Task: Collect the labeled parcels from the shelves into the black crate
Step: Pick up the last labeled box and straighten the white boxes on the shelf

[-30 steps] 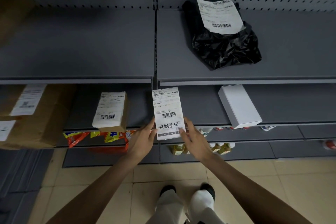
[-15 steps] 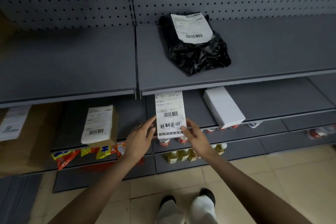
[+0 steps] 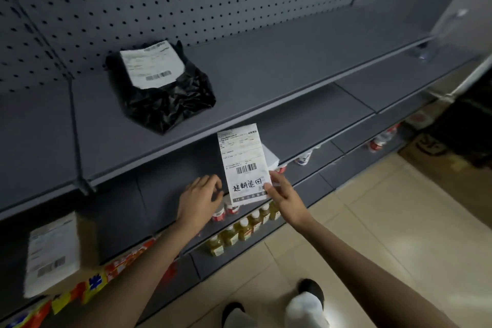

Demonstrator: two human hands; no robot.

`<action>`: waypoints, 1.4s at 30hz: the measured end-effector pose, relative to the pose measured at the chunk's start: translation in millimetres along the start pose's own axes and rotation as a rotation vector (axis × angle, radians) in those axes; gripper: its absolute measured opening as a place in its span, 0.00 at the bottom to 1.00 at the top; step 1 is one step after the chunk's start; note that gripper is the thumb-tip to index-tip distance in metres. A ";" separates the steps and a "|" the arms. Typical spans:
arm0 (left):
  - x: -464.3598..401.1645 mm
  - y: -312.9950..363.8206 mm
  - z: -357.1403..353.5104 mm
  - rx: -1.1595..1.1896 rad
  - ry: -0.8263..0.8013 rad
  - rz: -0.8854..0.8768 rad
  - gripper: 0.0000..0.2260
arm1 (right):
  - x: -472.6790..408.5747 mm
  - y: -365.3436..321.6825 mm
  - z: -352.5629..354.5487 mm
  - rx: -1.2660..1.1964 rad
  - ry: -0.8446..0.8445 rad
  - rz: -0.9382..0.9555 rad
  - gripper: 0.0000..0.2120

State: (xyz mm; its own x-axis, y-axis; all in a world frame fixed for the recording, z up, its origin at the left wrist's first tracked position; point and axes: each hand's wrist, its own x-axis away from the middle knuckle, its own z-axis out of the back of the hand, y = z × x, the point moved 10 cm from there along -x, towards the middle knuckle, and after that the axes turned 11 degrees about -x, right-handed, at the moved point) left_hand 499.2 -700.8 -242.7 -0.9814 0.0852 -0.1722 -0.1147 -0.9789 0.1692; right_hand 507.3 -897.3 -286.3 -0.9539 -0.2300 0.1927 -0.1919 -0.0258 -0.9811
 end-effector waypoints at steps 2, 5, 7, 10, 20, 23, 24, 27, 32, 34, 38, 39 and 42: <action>-16.4 28.2 -7.3 -0.004 -0.010 -0.059 0.07 | 6.9 -4.2 33.2 -0.024 0.069 0.012 0.27; -39.7 78.8 -16.2 0.006 -0.005 -0.140 0.06 | 16.6 -9.9 87.4 -0.031 0.164 0.037 0.21; -56.6 118.4 -24.0 0.014 0.000 -0.192 0.06 | 23.3 -14.2 127.2 -0.045 0.220 0.059 0.18; -85.1 184.8 -36.2 0.035 -0.002 -0.267 0.06 | 36.6 -24.0 190.8 -0.074 0.305 0.081 0.13; -165.8 401.2 -45.2 0.098 0.103 -0.436 0.07 | 66.7 -64.2 407.7 -0.050 0.495 0.217 0.11; -187.9 464.6 -46.7 0.101 0.130 -0.491 0.07 | 83.6 -76.8 464.1 -0.066 0.560 0.243 0.10; -194.3 485.4 -48.0 0.107 0.132 -0.513 0.08 | 88.7 -79.6 482.2 -0.078 0.581 0.249 0.10; -207.0 542.2 -54.4 0.145 0.110 -0.571 0.08 | 102.5 -80.4 532.3 -0.083 0.648 0.243 0.12; -225.5 617.8 -75.3 0.151 0.109 -0.666 0.06 | 116.5 -74.3 607.9 -0.100 0.768 0.237 0.12; -240.2 646.0 -86.2 0.158 0.091 -0.689 0.06 | 118.0 -72.7 637.5 -0.100 0.813 0.240 0.13; -281.5 709.8 -104.7 0.162 0.089 -0.748 0.09 | 106.4 -70.9 702.8 -0.101 0.870 0.239 0.16; -294.0 727.5 -110.4 0.166 0.083 -0.769 0.09 | 101.5 -71.6 720.1 -0.100 0.884 0.238 0.17; -341.3 781.6 -127.6 0.194 0.058 -0.805 0.08 | 84.9 -79.4 771.5 -0.107 0.929 0.240 0.16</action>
State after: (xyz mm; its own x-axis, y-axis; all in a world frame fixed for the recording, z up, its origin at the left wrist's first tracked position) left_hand 764.2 -1518.7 -175.4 -0.5791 0.7311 -0.3608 -0.8083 -0.5727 0.1367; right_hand 619.5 -1665.3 -207.2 -0.7638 0.6448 -0.0294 0.0562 0.0210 -0.9982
